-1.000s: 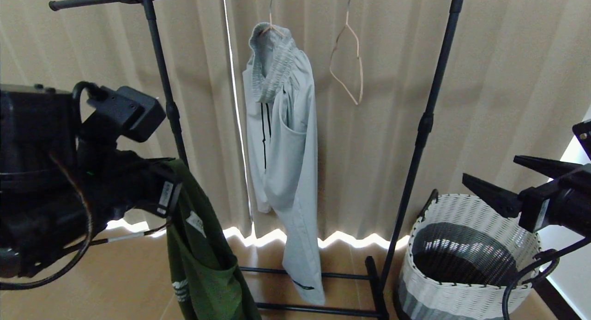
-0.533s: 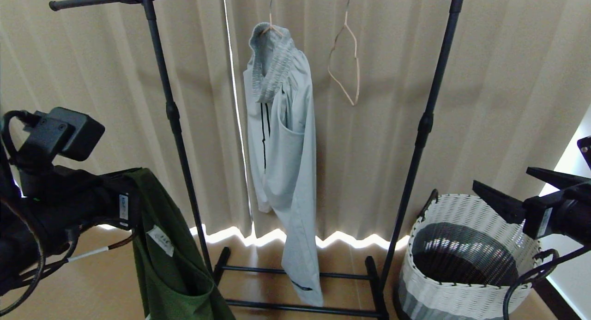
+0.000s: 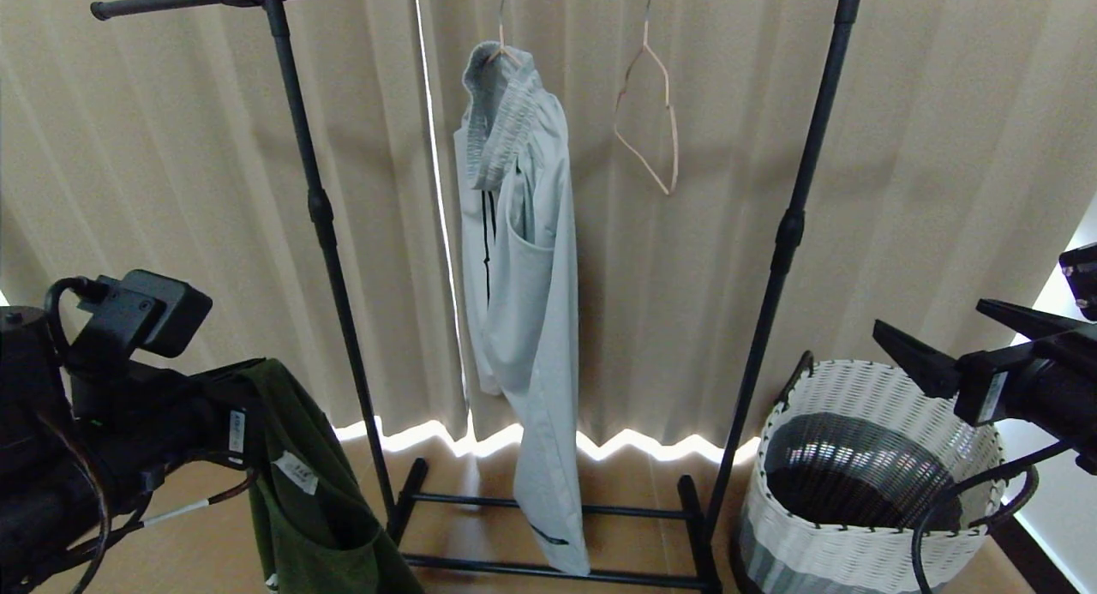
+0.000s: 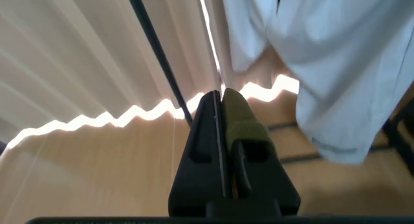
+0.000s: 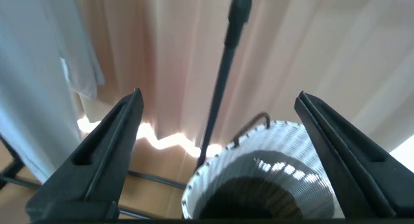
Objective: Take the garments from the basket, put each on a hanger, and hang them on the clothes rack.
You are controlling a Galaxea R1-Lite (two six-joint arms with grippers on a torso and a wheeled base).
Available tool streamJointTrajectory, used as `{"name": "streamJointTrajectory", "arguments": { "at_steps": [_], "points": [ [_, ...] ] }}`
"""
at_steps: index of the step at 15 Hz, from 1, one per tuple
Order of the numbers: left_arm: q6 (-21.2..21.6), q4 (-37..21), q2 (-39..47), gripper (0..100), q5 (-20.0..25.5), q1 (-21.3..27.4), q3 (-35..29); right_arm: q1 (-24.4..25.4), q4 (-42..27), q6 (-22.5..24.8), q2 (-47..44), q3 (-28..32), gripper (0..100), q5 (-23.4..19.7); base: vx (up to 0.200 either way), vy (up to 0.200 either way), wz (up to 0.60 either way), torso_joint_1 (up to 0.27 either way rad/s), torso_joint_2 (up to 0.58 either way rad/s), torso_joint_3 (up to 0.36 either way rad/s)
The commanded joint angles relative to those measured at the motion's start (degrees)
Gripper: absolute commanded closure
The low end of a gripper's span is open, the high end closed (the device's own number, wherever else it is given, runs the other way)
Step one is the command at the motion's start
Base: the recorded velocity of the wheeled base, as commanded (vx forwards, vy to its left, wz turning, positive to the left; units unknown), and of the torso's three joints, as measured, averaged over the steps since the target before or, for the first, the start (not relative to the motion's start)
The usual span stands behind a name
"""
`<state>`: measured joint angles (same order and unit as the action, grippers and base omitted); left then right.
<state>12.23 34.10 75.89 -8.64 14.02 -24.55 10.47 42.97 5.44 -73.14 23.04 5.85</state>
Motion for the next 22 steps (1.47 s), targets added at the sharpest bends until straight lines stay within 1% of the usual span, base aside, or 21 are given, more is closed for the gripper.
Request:
{"name": "streamJointTrajectory", "arguments": {
  "at_steps": [1, 3, 7, 10, 22],
  "points": [
    [1.0, 0.0, 0.5, 100, -0.1, 0.2, 1.3, 0.1, 0.0, 0.1, -0.2, -1.0, 0, 0.7, 0.0, 0.0, 0.0, 0.0, 0.0, 0.0],
    [2.8, 0.0, -1.2, 100, 0.0, 0.2, 2.3, 0.1, 0.6, 1.5, 0.1, -2.7, 0, 1.3, 0.0, 0.0, 0.0, 0.0, 0.0, 0.0],
    [2.6, -0.1, -2.9, 100, 0.1, 0.7, 1.8, -0.1, 3.1, 2.2, 0.2, -4.5, 0, 1.4, 0.0, 0.0, 0.0, 0.0, 0.0, 0.0],
    [2.5, -0.1, -2.9, 100, 0.0, 1.1, 1.5, -0.1, 4.2, 4.8, 0.2, -5.9, 0, 1.4, 0.0, 0.0, 0.0, 0.0, 0.0, 0.0],
    [2.8, -0.1, -2.8, 100, 0.0, 1.1, 1.9, -0.1, 4.3, 4.8, 0.3, -7.3, 0, 1.2, 0.0, 0.0, 0.0, 0.007, -0.02, -0.009]
  ]
}}
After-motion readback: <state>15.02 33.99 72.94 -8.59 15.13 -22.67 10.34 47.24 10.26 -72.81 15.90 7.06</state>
